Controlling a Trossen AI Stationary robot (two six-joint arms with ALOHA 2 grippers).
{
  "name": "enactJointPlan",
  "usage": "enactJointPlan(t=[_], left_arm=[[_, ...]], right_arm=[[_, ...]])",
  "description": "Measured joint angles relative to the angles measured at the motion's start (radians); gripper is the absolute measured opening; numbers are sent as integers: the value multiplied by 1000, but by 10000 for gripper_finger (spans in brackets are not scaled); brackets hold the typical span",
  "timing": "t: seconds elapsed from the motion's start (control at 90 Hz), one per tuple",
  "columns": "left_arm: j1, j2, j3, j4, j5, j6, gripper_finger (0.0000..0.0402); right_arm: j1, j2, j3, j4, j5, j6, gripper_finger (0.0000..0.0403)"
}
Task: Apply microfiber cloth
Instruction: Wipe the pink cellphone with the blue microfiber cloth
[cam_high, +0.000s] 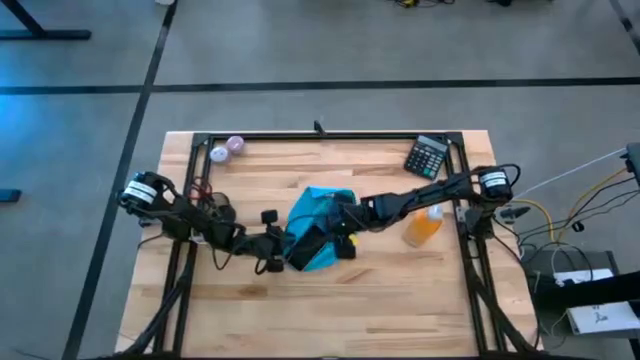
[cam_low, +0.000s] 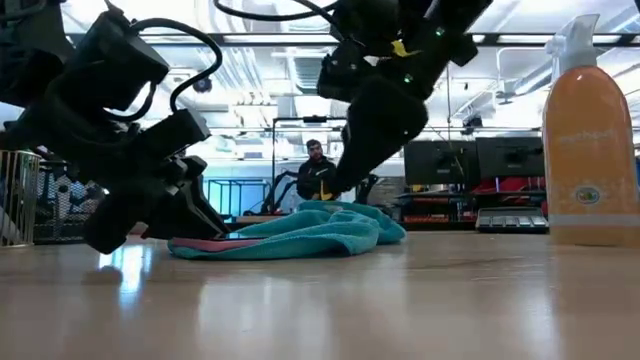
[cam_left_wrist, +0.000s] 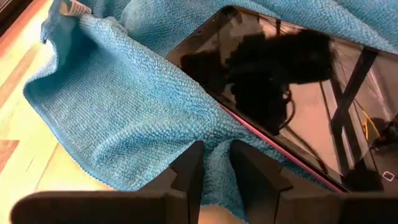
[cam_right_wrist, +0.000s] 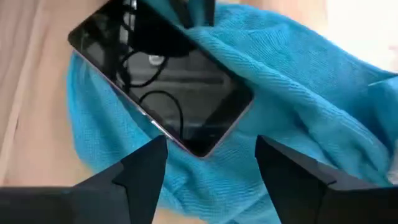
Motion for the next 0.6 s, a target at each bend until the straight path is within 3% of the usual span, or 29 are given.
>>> enactJointPlan(t=[0.189, 0.433, 0.6], left_arm=[[0, 0, 0, 5, 3, 0, 75], [1, 0, 0, 10, 5, 3, 75], [1, 0, 0, 13, 6, 3, 75]], right_arm=[[60, 66, -32, 108, 60, -45, 216], [106, 126, -29, 147, 304, -194, 222], [109, 163, -14, 160, 317, -251, 230]])
